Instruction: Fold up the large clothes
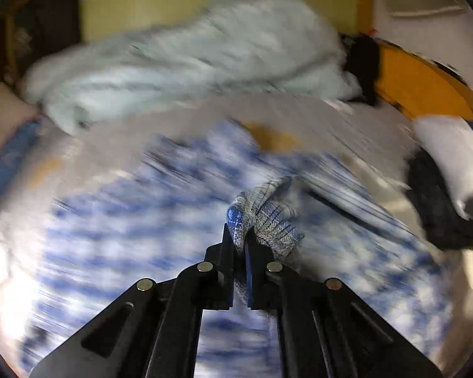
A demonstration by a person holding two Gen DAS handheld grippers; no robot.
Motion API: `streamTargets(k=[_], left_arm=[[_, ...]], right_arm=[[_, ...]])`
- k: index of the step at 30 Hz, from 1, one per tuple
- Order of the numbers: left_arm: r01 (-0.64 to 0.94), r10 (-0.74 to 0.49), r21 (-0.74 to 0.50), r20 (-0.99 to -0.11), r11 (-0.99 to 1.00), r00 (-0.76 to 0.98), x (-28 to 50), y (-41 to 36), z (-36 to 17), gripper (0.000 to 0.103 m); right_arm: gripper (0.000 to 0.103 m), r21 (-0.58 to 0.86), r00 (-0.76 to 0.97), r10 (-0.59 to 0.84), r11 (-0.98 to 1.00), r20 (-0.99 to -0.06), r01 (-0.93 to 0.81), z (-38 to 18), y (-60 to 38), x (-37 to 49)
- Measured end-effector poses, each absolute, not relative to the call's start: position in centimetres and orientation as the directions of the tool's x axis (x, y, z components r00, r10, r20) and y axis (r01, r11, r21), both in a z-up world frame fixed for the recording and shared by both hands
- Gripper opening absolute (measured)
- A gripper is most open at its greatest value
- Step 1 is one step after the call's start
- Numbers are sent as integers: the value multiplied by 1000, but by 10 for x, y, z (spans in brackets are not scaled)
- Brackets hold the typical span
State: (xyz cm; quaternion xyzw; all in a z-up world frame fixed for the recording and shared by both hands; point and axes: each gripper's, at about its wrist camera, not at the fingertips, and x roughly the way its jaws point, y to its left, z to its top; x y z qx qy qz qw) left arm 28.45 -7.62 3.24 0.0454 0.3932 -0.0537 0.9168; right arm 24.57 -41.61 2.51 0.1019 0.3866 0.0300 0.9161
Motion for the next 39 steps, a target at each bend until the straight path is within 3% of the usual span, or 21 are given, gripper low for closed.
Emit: streamTargets(k=[6, 14, 18, 24, 28, 31, 32, 33, 36, 39], left_arm=[[-26, 195, 243, -703, 970, 683, 313, 5, 55, 4], [-127, 316, 305, -719, 944, 619, 334, 55, 30, 4], [-130, 303, 281, -758, 951, 578, 348, 71, 2, 4], [-225, 393, 322, -737, 920, 551, 357, 99, -26, 4], [-159, 295, 248, -785, 956, 545, 362, 115, -43, 5], [-148, 250, 201, -785, 968, 567, 360, 126, -45, 23], [-159, 235, 175, -791, 972, 565, 358, 131, -45, 51], [-178, 217, 138, -792, 974, 570, 355, 138, -42, 71], [-175, 162, 68, -776, 982, 609, 338, 150, -30, 71], [-131, 142, 74, -749, 989, 647, 315, 150, -12, 75]], right_arm=[[49, 157, 683, 103, 988, -723, 17, 14, -403, 251], [54, 52, 694, 33, 999, -719, 7, 4, -385, 260], [54, 29, 700, 29, 1000, -714, -12, -1, -377, 269], [54, -1, 693, -21, 1000, -721, 29, -9, -373, 285], [54, 14, 668, 0, 1000, -744, 16, -15, -371, 291], [54, 52, 633, 41, 999, -773, -1, -23, -365, 293], [55, 61, 615, 47, 998, -787, 1, -27, -364, 294], [55, 63, 608, 47, 998, -793, 5, -30, -364, 293], [55, 32, 620, 18, 999, -784, 12, -29, -361, 285], [58, 32, 649, 29, 999, -760, -7, -19, -358, 273]])
